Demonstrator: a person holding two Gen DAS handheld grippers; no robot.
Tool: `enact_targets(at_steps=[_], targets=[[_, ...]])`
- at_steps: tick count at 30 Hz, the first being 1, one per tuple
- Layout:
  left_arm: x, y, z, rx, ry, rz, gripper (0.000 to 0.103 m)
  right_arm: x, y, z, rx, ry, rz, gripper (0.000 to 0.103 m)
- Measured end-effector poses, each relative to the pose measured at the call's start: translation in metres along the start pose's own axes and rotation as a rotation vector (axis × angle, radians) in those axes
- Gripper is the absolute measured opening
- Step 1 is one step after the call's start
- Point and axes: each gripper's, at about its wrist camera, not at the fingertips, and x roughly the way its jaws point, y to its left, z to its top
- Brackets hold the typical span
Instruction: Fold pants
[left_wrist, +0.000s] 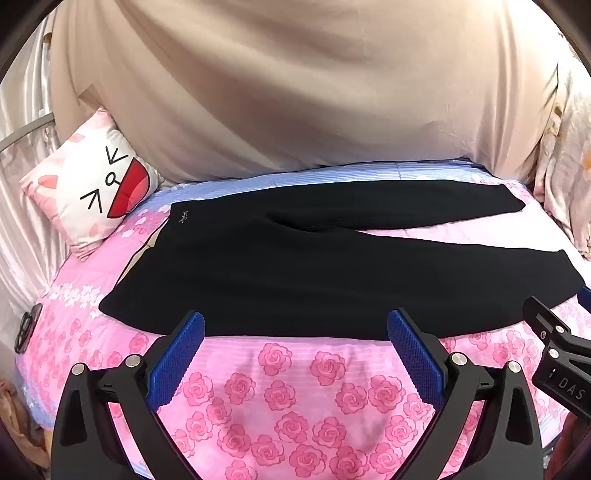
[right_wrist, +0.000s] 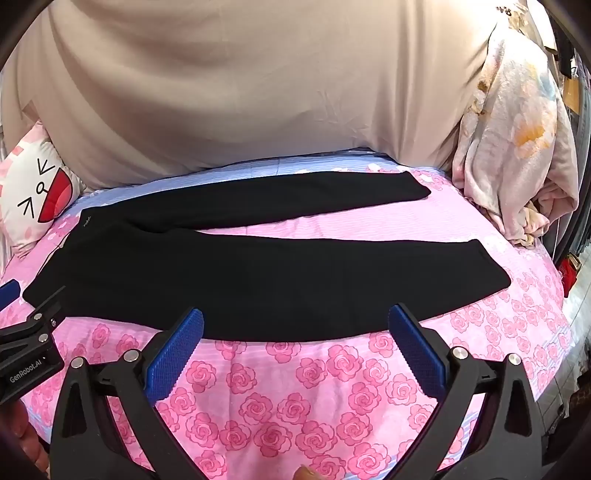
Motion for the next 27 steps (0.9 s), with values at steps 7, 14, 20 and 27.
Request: enact_targets(at_steps=[7,14,20,27], targets=[[0.0,-0.005,0.005,0.009,0.004,-0.017,0.097,0.002,-0.006,0.003,0.003,0.006,0.002,0.098],[0.003,-0.002,-0.002,0.007,0.003,-0.022,0.097,0.002,-0.012,0.005,0.002,-0.003,-0.004,0.098],[0.005,0.003,-0.005,0.001,0.0,-0.027,0.097,0.002,0.0,0.004,-0.004,-0.01,-0.023,0.098],[0.006,0.003,-0.005,0.005,0.001,-0.022,0.097,0.001,0.002,0.004,-0.004,-0.023,-0.02,0.098]])
